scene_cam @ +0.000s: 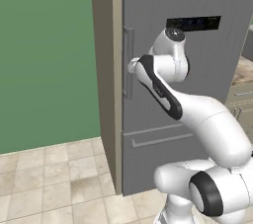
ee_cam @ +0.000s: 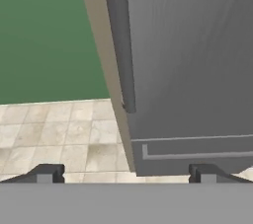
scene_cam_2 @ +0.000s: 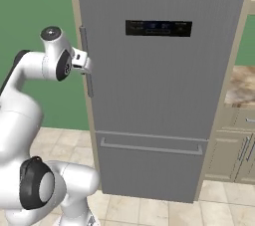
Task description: Take the lemon wedge from the fridge and place it on the plate with fish on the dining counter.
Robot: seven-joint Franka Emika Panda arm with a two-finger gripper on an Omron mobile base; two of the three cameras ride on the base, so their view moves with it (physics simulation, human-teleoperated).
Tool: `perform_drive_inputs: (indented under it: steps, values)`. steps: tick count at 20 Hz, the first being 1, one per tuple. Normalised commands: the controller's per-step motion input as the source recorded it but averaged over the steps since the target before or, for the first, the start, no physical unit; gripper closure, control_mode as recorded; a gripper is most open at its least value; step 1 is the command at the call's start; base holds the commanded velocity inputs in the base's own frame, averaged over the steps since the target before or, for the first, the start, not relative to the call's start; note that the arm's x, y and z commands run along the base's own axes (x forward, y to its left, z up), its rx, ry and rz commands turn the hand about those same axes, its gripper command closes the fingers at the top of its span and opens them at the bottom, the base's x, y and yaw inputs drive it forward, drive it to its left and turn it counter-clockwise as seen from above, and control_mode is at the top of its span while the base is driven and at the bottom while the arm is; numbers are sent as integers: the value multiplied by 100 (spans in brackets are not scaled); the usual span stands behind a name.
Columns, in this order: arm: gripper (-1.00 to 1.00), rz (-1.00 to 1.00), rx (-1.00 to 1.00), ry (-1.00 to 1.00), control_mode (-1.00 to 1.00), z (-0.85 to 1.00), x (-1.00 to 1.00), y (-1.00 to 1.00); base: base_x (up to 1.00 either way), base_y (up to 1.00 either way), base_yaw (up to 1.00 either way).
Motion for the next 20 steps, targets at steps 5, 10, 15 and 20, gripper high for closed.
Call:
perform_drive_inputs:
  steps: [5, 10, 15, 20]
  values:
    - [-100, 0, -2, -6, -100, -33, 30, 0, 0, 0, 0]
    - [-100, 0, 0, -2, -100, -7, 50, 0, 0, 0, 0]
    - [-100, 0, 0, 0, -100, -5, 61, 0, 0, 0, 0]
    - [-100, 0, 0, 0, -100, -7, 61, 0, 0, 0, 0]
